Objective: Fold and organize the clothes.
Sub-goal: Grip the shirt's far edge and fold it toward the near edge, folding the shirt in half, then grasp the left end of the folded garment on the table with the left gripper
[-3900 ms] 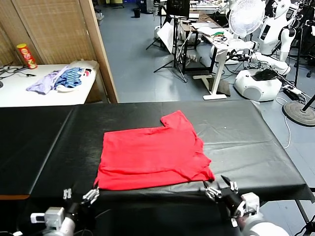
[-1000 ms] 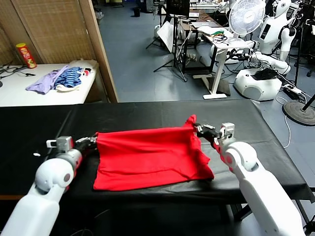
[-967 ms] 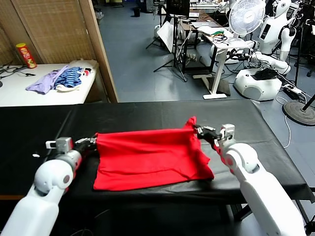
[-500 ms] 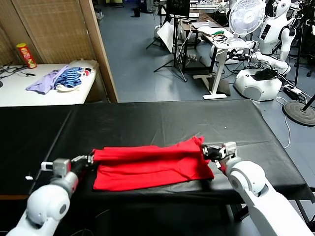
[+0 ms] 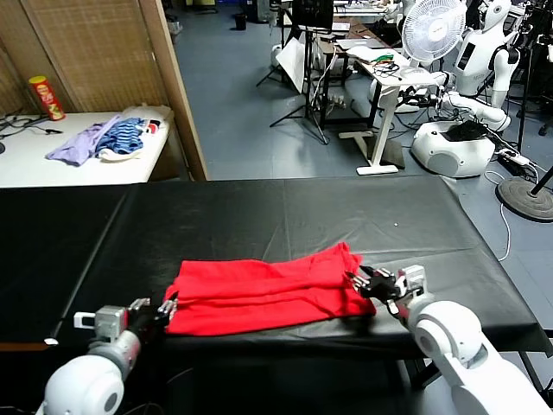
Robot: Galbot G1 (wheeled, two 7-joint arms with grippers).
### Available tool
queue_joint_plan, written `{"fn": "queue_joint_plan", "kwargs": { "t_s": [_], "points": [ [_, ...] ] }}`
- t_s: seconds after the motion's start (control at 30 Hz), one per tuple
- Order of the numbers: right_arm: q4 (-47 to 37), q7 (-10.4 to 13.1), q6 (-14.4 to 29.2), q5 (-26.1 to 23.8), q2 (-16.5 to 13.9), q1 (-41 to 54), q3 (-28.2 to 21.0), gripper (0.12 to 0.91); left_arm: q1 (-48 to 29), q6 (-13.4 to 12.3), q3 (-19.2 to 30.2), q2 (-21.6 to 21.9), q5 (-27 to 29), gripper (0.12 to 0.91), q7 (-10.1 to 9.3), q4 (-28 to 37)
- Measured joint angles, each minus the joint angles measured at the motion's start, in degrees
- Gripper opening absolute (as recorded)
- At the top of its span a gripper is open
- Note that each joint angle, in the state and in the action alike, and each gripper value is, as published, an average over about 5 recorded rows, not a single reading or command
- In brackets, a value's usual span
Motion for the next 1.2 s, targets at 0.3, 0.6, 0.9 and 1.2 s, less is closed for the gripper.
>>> {"fn": "queue_joint_plan", "kwargs": {
  "t_s": [0.3, 0.6, 0.9, 1.2],
  "points": [
    [-10.4, 0.3, 3.6, -7.1, 6.5, 7.8, -4.4, 0.798, -7.7, -2.4, 1.3, -2.0, -5.8, 0.797, -3.14, 5.5],
    [-19.2, -1.0, 3.4, -8.5, 11.3, 12.0, -7.6, 0.798, -16.2, -2.4, 4.4, -4.8, -6.5, 0.796, -2.19, 15.7],
    [-21.5, -1.5, 3.8, -10.1, 13.1, 12.2, -8.2, 0.614, -17.4, -2.0, 4.7, -5.3, -6.0, 0.521, -0.25, 20.5],
    [-21.7, 2.8, 8.9, -14.0, 15.0, 10.4, -8.4, 0.173, -15.9, -4.2, 4.7, -6.5, -2.6, 0.135, 1.74, 19.9]
  ]
}}
